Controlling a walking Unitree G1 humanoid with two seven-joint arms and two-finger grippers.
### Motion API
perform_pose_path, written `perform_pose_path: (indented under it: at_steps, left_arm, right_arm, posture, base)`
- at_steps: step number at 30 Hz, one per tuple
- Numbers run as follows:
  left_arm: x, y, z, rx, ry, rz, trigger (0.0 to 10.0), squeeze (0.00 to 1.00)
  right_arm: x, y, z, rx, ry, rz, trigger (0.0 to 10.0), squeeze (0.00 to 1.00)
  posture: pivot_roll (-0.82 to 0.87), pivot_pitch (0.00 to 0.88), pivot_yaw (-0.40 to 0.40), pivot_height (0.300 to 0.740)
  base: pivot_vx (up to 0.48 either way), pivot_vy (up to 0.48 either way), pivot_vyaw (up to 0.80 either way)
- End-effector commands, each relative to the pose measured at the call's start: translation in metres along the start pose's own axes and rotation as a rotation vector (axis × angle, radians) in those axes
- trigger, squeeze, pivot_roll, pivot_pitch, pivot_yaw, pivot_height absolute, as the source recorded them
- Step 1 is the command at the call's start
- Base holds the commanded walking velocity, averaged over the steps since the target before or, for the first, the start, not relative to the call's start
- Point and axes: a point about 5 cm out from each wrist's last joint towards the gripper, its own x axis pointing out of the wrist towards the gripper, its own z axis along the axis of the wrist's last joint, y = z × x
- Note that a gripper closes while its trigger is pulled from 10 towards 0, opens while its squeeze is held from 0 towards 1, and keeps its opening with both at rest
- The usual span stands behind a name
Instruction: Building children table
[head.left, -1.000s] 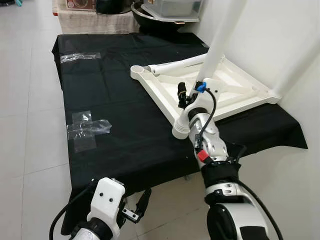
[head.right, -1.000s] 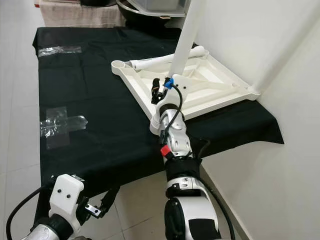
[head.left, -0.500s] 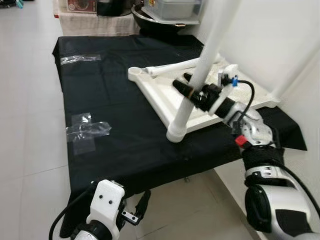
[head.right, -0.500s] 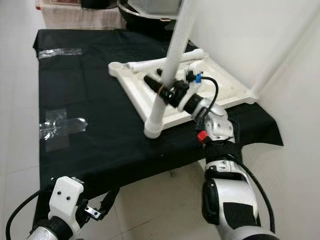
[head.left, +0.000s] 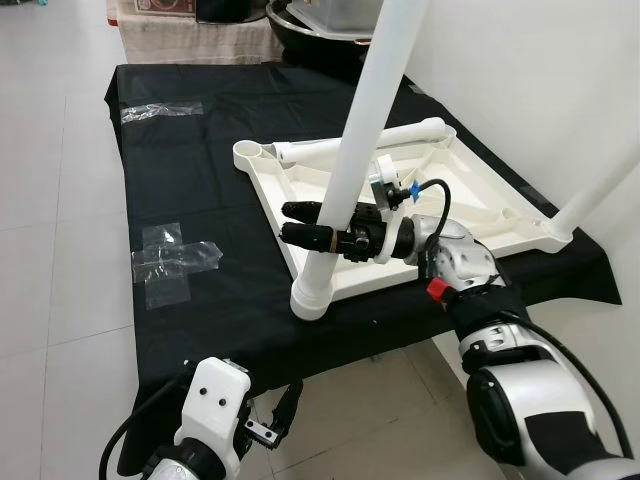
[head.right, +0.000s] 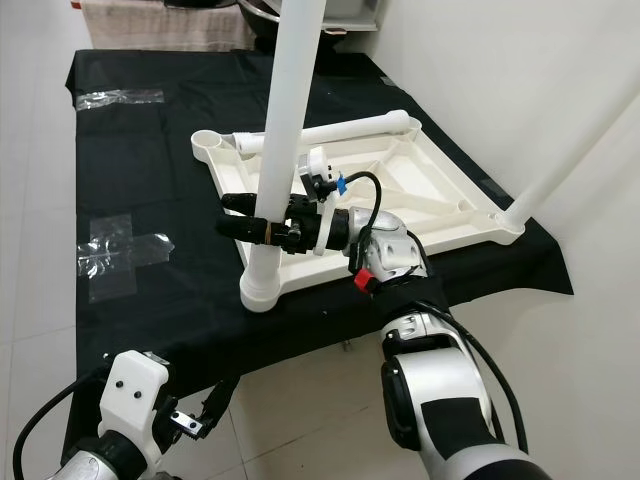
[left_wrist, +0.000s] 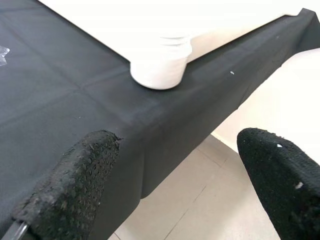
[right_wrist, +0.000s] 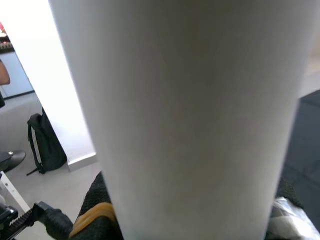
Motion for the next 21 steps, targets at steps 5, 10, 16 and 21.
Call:
perform_pose_path:
  at_steps: [5, 10, 16, 21]
  left_arm:
    - [-0.001, -0.003, -0.005, -0.014, 0.018, -0.014, 10.0, 0.00]
    - [0.000, -0.002, -0.004, -0.015, 0.019, -0.019, 10.0, 0.00]
    - [0.001, -0.001, -0.005, -0.012, 0.020, -0.022, 10.0, 0.00]
    - [0.001, -0.001, -0.004, -0.009, 0.019, -0.022, 10.0, 0.00]
  right_arm:
    - [0.000, -0.016, 0.000, -0.039, -0.067, -0.433, 0.0, 0.00]
    - [-0.006, -0.024, -0.002, -0.058, -0.043, -0.777, 0.0, 0.00]
    - [-0.024, -0.028, -0.013, -0.038, 0.005, -1.265, 0.0, 0.00]
    - [-0.028, -0.019, -0.018, 0.020, -0.016, -1.535, 0.0, 0.00]
  posture:
    - [0.17, 0.091, -0.168, 0.740]
    - [0.16, 0.098, -0.165, 0.740]
    - [0.16, 0.104, -0.161, 0.740]
    - [0.16, 0.107, -0.161, 0.740]
  base:
    - [0.000, 0.000, 0.00]
    - [0.000, 0.000, 0.00]
    - [0.000, 0.000, 0.00]
    - [0.000, 0.000, 0.00]
